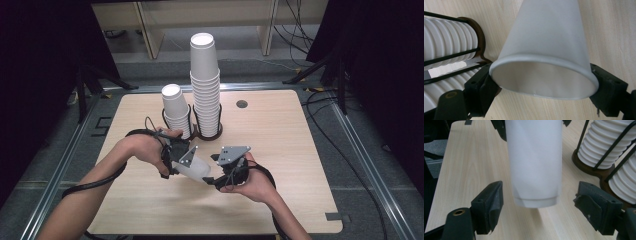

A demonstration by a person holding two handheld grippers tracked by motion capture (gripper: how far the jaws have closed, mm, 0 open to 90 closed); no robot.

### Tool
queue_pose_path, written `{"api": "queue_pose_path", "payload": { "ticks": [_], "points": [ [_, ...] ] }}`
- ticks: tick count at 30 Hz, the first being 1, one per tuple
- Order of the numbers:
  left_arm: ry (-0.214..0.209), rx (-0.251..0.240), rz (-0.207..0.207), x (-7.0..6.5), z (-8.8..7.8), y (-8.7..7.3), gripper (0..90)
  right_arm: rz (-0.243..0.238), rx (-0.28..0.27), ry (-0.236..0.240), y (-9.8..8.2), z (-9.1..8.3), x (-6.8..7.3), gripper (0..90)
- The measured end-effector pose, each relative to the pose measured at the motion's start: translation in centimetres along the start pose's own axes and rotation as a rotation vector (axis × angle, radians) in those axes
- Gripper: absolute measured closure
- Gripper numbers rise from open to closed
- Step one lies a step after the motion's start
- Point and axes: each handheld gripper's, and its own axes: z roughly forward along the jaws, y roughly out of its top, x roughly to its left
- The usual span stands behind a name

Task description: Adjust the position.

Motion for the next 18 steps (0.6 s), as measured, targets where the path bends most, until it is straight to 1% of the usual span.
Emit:
{"api": "queue_pose_path", "payload": {
  "ticks": [1,2,3,4,5,6,7,8,9,10,11,12,13,14,15,16,17,18],
  "points": [
    [0.0,0.0,0.002,0.0,0.0,0.0,17.3,0.0,0.0,0.0,0.0,0.0,0.0,22.7],
    [0.0,0.001,0.006,0.0,0.0,0.1,17.3,0.011,0.004,0.001,0.1,0.1,0.1,22.7],
    [0.001,0.002,0.006,0.1,0.1,0.1,17.3,0.051,0.015,0.006,0.2,0.1,0.3,22.7],
    [0.0,0.002,0.006,0.0,0.1,0.2,17.3,0.022,0.008,0.009,0.3,0.3,0.1,22.7],
    [0.0,0.001,0.005,0.0,0.1,0.2,17.3,0.049,0.018,0.011,0.4,0.3,0.3,22.7],
    [-0.002,0.0,0.006,0.0,0.1,0.3,17.3,0.0,0.011,0.005,0.6,0.4,0.0,22.7],
    [-0.001,0.001,0.015,0.1,0.1,0.3,17.3,0.014,0.019,0.018,0.6,0.6,0.1,22.7],
    [0.012,-0.005,0.036,0.2,0.0,0.5,17.3,0.038,0.031,0.02,0.7,0.7,0.2,22.7],
    [0.012,-0.005,0.036,0.2,0.0,0.5,17.3,0.038,0.031,0.02,0.7,0.7,0.2,22.7],
    [0.012,-0.004,0.04,0.2,0.0,0.6,17.3,-0.003,0.022,0.016,0.8,0.9,-0.1,22.6],
    [0.001,-0.002,0.019,0.1,0.0,0.6,17.3,-0.002,0.026,0.017,0.8,1.0,-0.2,22.5],
    [-0.001,-0.002,0.022,0.1,0.0,0.6,17.3,0.037,0.039,0.026,0.8,1.1,0.0,22.4],
    [-0.001,-0.004,0.022,0.1,0.0,0.7,17.3,0.037,0.039,0.026,0.8,1.1,0.0,22.4],
    [-0.002,-0.005,0.024,0.1,0.1,0.8,17.3,-0.004,0.036,0.027,0.8,1.4,-0.2,22.4],
    [-0.002,-0.005,0.024,0.1,0.1,0.8,17.3,-0.004,0.036,0.027,0.8,1.4,-0.2,22.4],
    [0.001,-0.006,0.028,0.1,0.0,0.8,17.3,0.04,0.05,0.036,0.7,1.4,0.0,22.4],
    [0.002,-0.009,0.025,0.1,0.0,0.8,17.3,0.041,0.055,0.038,0.6,1.5,0.0,22.3],
    [0.002,-0.009,0.026,0.1,0.0,0.9,17.3,0.016,0.052,0.041,0.6,1.7,-0.2,22.3]
  ]
}}
